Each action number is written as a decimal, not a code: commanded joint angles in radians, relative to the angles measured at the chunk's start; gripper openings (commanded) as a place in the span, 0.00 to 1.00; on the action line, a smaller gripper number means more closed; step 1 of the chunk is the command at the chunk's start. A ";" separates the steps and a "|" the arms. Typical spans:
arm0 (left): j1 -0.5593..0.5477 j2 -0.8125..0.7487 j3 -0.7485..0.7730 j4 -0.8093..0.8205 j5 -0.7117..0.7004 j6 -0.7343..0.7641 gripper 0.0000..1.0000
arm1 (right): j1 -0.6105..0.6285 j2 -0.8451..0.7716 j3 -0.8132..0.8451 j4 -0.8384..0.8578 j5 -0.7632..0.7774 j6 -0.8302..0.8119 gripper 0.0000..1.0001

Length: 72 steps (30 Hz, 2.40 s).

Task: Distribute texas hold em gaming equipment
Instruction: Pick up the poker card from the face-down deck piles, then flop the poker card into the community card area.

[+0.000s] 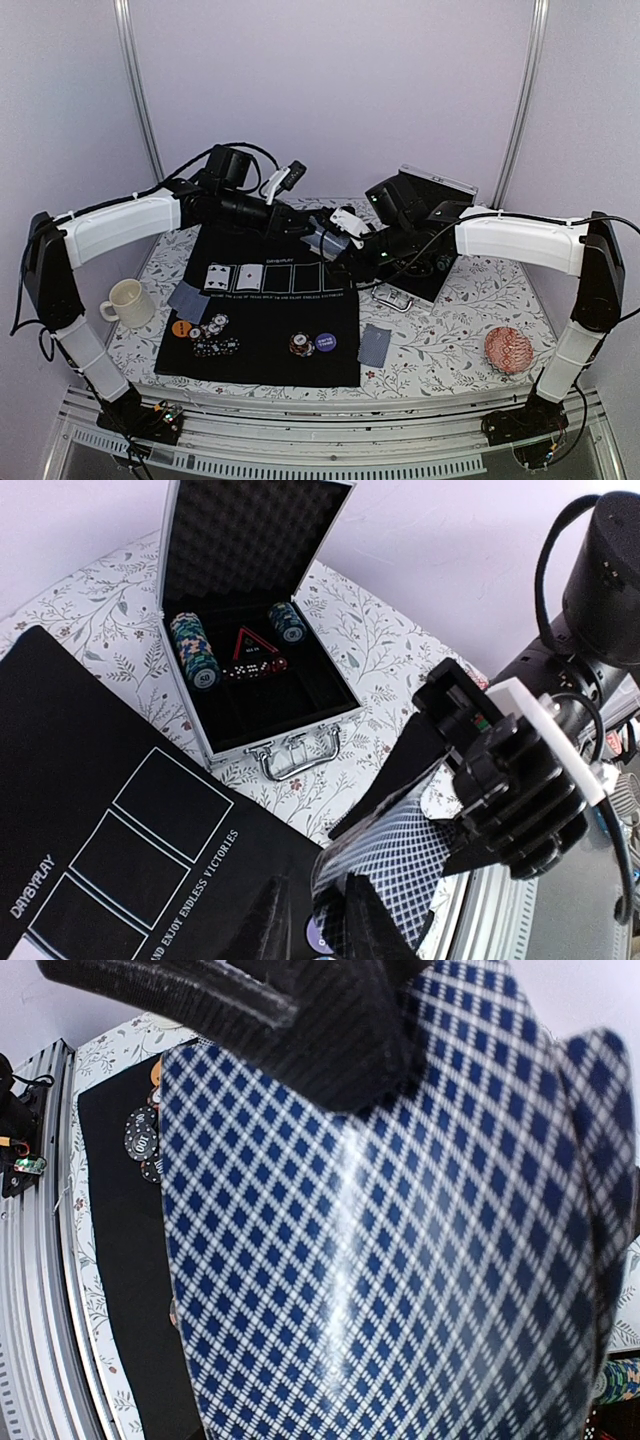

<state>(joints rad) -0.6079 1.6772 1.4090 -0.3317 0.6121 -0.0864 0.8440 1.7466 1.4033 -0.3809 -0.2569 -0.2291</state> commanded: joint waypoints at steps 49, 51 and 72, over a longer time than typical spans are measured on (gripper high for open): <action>0.267 -0.203 -0.064 -0.004 0.034 0.138 0.00 | -0.055 -0.045 -0.029 0.019 -0.016 -0.001 0.37; 0.262 -0.195 -0.078 -0.004 -0.104 0.256 0.00 | -0.056 -0.050 -0.035 0.019 -0.015 -0.003 0.37; 0.006 0.242 -0.410 0.803 -0.890 1.173 0.00 | -0.061 -0.102 -0.090 0.030 -0.007 0.003 0.37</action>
<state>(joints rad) -0.5865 1.8763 1.0252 0.3302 -0.2287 0.9825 0.7883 1.6962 1.3266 -0.3698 -0.2649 -0.2283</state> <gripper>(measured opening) 0.007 0.371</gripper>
